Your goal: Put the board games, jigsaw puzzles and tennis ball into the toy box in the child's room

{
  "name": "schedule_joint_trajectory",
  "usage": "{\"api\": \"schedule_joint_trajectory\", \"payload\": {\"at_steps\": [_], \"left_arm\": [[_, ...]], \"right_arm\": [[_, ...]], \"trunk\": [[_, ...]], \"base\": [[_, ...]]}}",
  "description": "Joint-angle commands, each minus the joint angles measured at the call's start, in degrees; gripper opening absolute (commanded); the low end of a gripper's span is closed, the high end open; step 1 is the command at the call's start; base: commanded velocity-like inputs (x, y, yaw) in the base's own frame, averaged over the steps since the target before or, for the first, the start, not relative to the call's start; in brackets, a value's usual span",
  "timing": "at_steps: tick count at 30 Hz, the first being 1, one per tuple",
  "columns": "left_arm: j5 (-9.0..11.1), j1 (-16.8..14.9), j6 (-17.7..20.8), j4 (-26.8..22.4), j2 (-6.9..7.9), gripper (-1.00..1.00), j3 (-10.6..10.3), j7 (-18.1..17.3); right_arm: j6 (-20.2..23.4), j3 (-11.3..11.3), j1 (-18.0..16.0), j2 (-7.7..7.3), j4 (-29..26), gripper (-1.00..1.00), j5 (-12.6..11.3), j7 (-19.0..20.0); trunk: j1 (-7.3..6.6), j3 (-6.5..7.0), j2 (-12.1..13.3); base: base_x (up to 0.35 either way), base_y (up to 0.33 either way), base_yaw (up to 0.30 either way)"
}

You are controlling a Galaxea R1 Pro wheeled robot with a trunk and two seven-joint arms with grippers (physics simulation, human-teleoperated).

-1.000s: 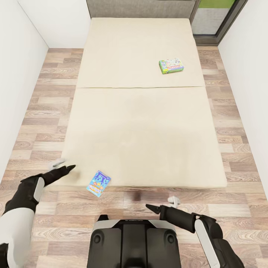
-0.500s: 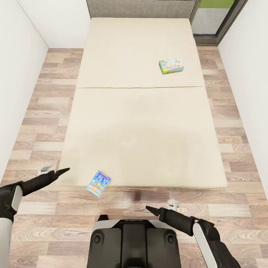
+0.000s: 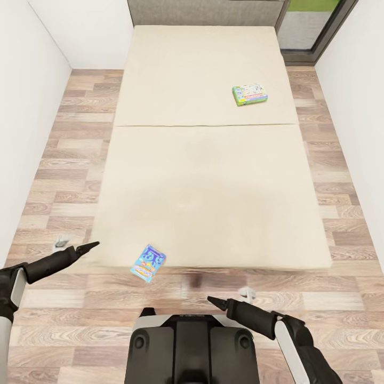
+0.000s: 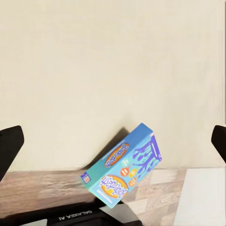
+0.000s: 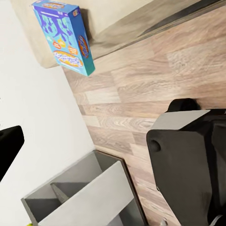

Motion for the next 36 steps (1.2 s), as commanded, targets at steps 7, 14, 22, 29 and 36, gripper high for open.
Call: {"api": "schedule_joint_trajectory", "payload": {"at_steps": [7,14,22,29,36], "left_arm": [[0.52,0.09,0.65,0.02,0.67,1.0,0.11,-0.97],[0.61,0.11,0.67,0.02,0.91,1.0,0.11,-1.78],[0.36,0.12,0.68,0.02,0.99,1.0,0.1,-4.03],[0.31,0.12,0.68,0.02,1.0,1.0,0.07,-5.0],[0.41,0.15,0.7,0.02,1.01,1.0,0.07,-5.16]], "right_arm": [[0.48,-0.1,-0.17,0.52,0.15,1.0,-0.22,0.12],[0.32,-0.07,-0.32,1.13,0.32,1.0,-0.25,0.06],[0.29,-0.03,-0.41,1.54,0.37,1.0,-0.27,-0.01],[0.27,-0.13,-0.45,1.61,0.44,1.0,-0.37,-0.11],[0.15,-0.15,-0.43,1.95,0.69,1.0,-0.35,-0.18]], "trunk": [[0.03,-0.05,-0.08],[0.03,-0.05,-0.08],[0.03,-0.05,-0.08],[0.03,-0.05,-0.08],[0.03,-0.05,-0.08]], "base": [[0.0,0.055,0.0],[0.0,0.077,0.0],[0.0,0.143,0.0],[0.0,0.134,0.0],[0.0,0.149,0.0]]}}
